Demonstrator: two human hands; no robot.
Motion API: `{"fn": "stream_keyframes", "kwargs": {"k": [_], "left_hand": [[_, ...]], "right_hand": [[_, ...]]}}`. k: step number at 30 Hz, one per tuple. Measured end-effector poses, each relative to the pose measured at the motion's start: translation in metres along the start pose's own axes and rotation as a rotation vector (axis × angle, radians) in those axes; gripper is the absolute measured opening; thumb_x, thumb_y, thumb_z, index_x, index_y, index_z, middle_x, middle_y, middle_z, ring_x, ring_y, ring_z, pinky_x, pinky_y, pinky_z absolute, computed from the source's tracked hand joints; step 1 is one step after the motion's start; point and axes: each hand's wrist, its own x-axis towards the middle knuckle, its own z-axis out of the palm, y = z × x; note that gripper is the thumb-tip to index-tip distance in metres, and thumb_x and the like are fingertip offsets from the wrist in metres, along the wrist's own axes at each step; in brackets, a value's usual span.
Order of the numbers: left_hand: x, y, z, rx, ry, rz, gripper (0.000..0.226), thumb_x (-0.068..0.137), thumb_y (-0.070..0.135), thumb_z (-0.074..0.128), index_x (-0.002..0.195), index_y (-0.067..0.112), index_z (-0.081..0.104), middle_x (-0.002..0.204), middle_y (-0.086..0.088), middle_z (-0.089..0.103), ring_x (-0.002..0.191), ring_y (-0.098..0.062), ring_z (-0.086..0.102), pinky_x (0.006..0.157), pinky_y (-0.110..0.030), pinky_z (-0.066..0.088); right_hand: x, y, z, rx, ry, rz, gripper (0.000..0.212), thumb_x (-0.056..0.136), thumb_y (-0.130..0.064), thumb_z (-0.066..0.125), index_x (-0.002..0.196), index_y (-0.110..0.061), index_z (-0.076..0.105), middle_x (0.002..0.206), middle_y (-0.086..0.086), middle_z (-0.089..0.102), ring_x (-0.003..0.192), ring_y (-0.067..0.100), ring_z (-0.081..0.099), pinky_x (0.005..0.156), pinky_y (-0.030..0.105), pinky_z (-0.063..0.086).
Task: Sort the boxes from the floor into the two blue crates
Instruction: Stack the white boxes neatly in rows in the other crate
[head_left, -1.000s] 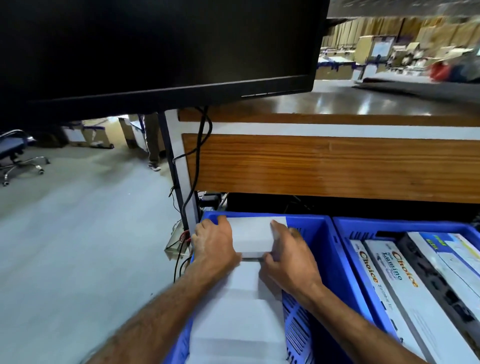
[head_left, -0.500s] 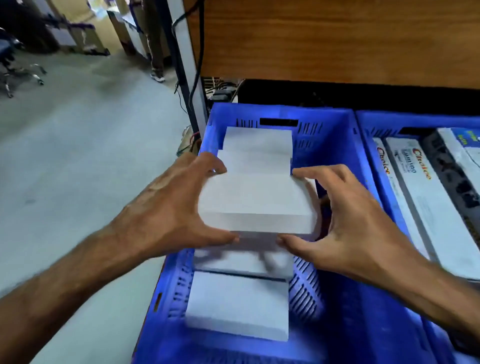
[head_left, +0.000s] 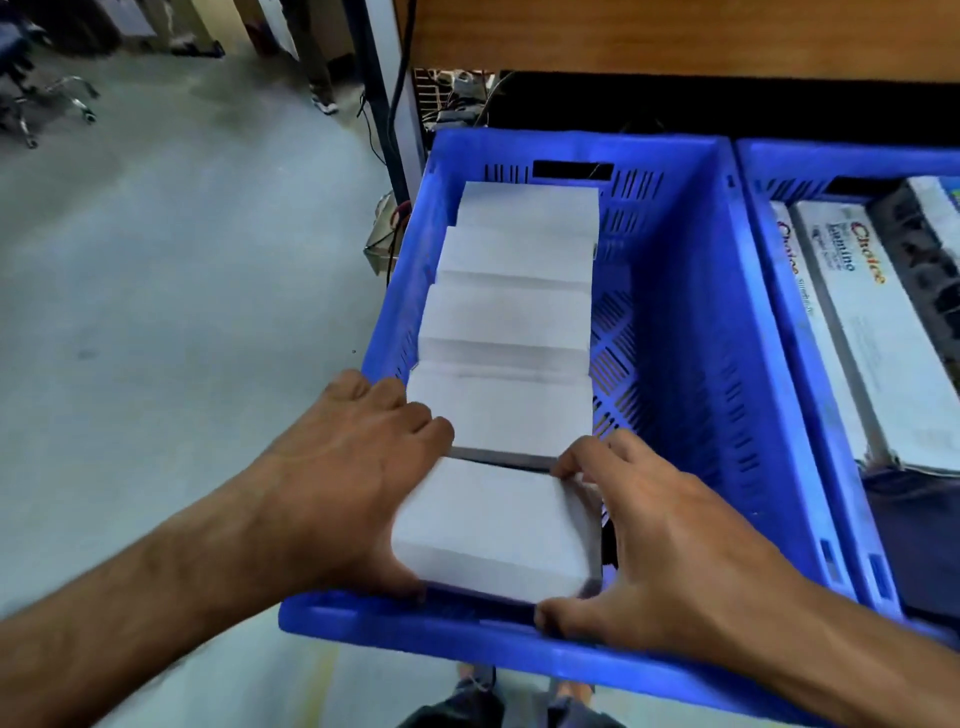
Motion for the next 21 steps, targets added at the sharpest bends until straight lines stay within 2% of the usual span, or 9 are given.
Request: {"fn": "stream_keyframes", "kwargs": {"k": [4,8,10,12,14,16,19,21], "left_hand": [[0.005,0.011,0.009,0.057,0.029,-0.036,0.083,0.05,0.089,0.062,0.105,0.028,0.052,0.098,0.007,0.056,0.097,-0.022,0.05,0.087,-0.041,0.032],[0.004,0.018,0.015,0.033,0.097,-0.072,0.084,0.061,0.08,0.065,0.126,0.031,0.043,0.114,0.005,0.043,0.103,-0.02,0.05,0.092,-0.039,0.032],[0.0,0.019,0.015,0.006,0.124,-0.063,0.086,0.059,0.075,0.072,0.128,0.029,0.047,0.114,0.004,0.045,0.097,-0.02,0.054,0.09,-0.038,0.039],[-0.003,0.019,0.016,-0.021,0.148,-0.014,0.082,0.054,0.066,0.082,0.12,0.023,0.058,0.108,0.001,0.052,0.085,-0.021,0.057,0.078,-0.037,0.047],[-0.004,0.019,0.017,-0.022,0.151,0.047,0.075,0.055,0.061,0.086,0.114,0.021,0.062,0.105,0.0,0.055,0.079,-0.021,0.056,0.068,-0.036,0.049],[-0.003,0.017,0.017,-0.005,0.128,0.069,0.07,0.059,0.06,0.085,0.114,0.023,0.061,0.103,0.002,0.054,0.079,-0.019,0.054,0.066,-0.036,0.049],[0.0,0.015,0.017,-0.005,0.132,0.058,0.066,0.065,0.058,0.08,0.117,0.025,0.056,0.101,0.005,0.051,0.079,-0.018,0.051,0.067,-0.035,0.046],[0.001,0.016,0.018,-0.014,0.143,0.044,0.066,0.067,0.056,0.079,0.119,0.026,0.054,0.103,0.005,0.05,0.082,-0.018,0.051,0.07,-0.034,0.045]], "right_hand": [[0.003,0.001,0.009,-0.125,0.013,0.007,0.081,0.061,-0.07,0.071,0.127,-0.041,0.034,0.117,-0.013,0.035,0.087,0.017,0.062,0.069,0.031,0.049],[0.0,0.002,0.012,-0.169,0.052,0.006,0.078,0.071,-0.063,0.072,0.133,-0.038,0.033,0.122,-0.009,0.03,0.072,0.017,0.06,0.059,0.03,0.044],[-0.001,0.004,0.014,-0.164,0.071,0.001,0.078,0.071,-0.062,0.074,0.132,-0.037,0.033,0.122,-0.008,0.03,0.066,0.016,0.056,0.055,0.029,0.04],[-0.002,0.005,0.014,-0.172,0.091,-0.017,0.076,0.069,-0.062,0.076,0.128,-0.036,0.036,0.124,-0.008,0.03,0.06,0.015,0.05,0.052,0.027,0.035],[-0.001,0.007,0.012,-0.171,0.08,-0.049,0.076,0.062,-0.063,0.08,0.122,-0.035,0.041,0.126,-0.008,0.03,0.058,0.014,0.05,0.05,0.027,0.037],[0.002,0.008,0.011,-0.188,0.044,-0.062,0.079,0.057,-0.061,0.083,0.12,-0.034,0.043,0.128,-0.008,0.028,0.06,0.018,0.054,0.05,0.031,0.044],[0.007,0.009,0.015,-0.264,0.061,-0.063,0.074,0.06,-0.051,0.084,0.12,-0.033,0.045,0.128,-0.005,0.03,0.059,0.018,0.047,0.047,0.03,0.038],[0.008,0.009,0.017,-0.265,0.086,-0.057,0.073,0.059,-0.052,0.084,0.119,-0.031,0.048,0.123,-0.006,0.033,0.058,0.018,0.045,0.045,0.029,0.037]]}}
